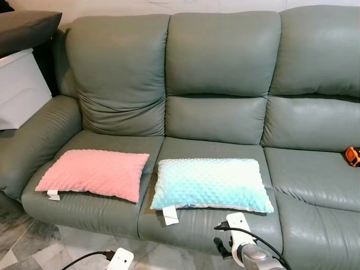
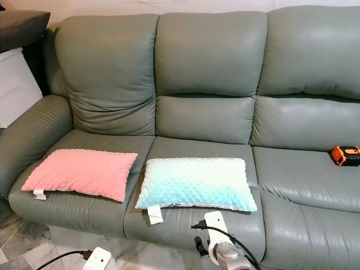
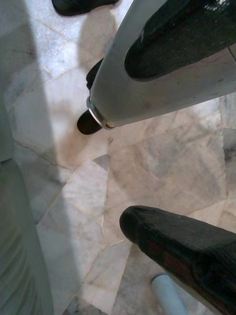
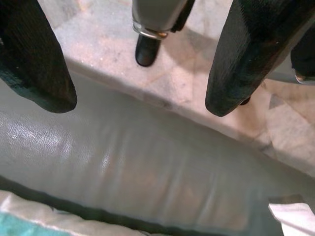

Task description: Move the pillow to the sofa

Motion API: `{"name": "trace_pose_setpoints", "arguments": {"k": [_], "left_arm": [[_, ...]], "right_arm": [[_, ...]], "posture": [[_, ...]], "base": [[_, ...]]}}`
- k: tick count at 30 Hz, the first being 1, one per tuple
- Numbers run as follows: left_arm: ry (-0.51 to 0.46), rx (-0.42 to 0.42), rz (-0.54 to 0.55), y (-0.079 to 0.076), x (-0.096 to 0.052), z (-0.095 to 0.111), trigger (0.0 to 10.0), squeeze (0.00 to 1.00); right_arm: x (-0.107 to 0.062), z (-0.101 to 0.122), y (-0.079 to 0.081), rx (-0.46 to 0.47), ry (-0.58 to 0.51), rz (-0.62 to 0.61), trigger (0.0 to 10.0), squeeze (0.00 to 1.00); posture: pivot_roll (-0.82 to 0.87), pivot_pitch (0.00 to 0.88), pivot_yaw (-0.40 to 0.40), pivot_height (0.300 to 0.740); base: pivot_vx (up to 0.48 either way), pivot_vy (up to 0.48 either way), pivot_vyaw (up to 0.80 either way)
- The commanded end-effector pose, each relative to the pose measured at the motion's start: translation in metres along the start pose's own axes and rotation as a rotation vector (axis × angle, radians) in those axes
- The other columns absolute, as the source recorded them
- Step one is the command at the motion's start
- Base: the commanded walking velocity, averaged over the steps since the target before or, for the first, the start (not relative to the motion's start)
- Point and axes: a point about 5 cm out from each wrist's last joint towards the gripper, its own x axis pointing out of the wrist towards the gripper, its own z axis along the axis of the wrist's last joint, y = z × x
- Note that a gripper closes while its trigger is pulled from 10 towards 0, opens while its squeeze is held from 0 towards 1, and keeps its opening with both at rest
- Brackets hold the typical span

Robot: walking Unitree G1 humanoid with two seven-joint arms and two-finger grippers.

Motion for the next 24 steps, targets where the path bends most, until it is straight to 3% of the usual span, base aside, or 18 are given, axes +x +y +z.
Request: {"name": "trace_pose_setpoints", "arguments": {"k": [1, 3, 5, 6, 7, 8, 9, 13, 19, 22, 24], "left_arm": [[0.014, 0.019, -0.005, 0.0, 0.0, -0.002, 10.0, 0.0], [0.005, 0.012, -0.003, 0.0, 0.0, -0.001, 10.0, 0.0], [-0.057, -0.196, 0.008, 0.004, 0.0, 0.009, 10.0, 0.0], [-0.057, -0.196, 0.008, 0.004, 0.0, 0.009, 10.0, 0.0], [-0.093, -0.307, 0.018, 0.008, 0.001, 0.017, 10.0, 0.0], [-0.093, -0.307, 0.018, 0.008, 0.001, 0.017, 10.0, 0.0], [-0.122, -0.377, 0.01, 0.009, 0.001, 0.025, 10.0, 0.0], [-0.161, -0.341, -0.047, -0.004, 0.003, 0.045, 10.0, 0.0], [-0.172, -0.29, -0.083, -0.017, 0.005, 0.062, 10.0, 0.0], [-0.183, -0.27, -0.072, 0.0, 0.003, 0.073, 10.0, 0.0], [-0.164, -0.218, -0.063, 0.003, 0.003, 0.07, 10.0, 0.0]], "right_arm": [[-0.002, -0.011, -0.001, -0.007, 0.03, -0.004, 10.0, 0.0], [-0.002, -0.013, -0.002, -0.011, 0.032, -0.007, 10.0, 0.0], [-0.002, -0.01, -0.004, 0.031, 0.015, -0.027, 10.0, 0.0], [-0.002, -0.01, -0.004, 0.031, 0.015, -0.027, 10.0, 0.0], [-0.001, -0.002, -0.006, 0.08, -0.014, -0.038, 10.0, 0.0], [-0.001, -0.002, -0.006, 0.08, -0.014, -0.038, 10.0, 0.0], [0.0, 0.009, -0.007, 0.167, -0.057, -0.047, 10.0, 0.0], [0.003, 0.038, -0.003, 0.304, -0.135, -0.03, 10.0, 0.0], [0.005, 0.064, 0.012, 0.248, -0.148, 0.022, 10.0, 0.0], [0.006, 0.068, 0.023, 0.241, -0.144, 0.064, 10.0, 0.0], [0.006, 0.064, 0.032, 0.206, -0.117, 0.089, 10.0, 0.0]], "posture": [[-0.24, 0.0, 0.096, 0.74], [-0.24, 0.0, 0.096, 0.74], [-0.24, 0.0, 0.095, 0.74], [-0.24, 0.0, 0.095, 0.74], [-0.24, 0.0, 0.095, 0.74], [-0.24, 0.0, 0.095, 0.74], [-0.24, 0.0, 0.095, 0.74], [-0.23, 0.0, 0.098, 0.74], [-0.23, 0.0, 0.101, 0.74], [-0.22, 0.0, 0.097, 0.74], [-0.22, 0.0, 0.096, 0.74]], "base": [[0.0, 0.0, 0.0], [0.0, 0.0, 0.0], [0.0, 0.0, 0.0], [0.0, 0.0, 0.0], [0.0, 0.0, 0.0], [0.0, 0.0, 0.0], [0.0, 0.0, 0.0], [0.0, 0.0, 0.0], [0.0, 0.0, 0.0], [0.0, 0.0, 0.0], [0.0, 0.0, 0.0]]}}
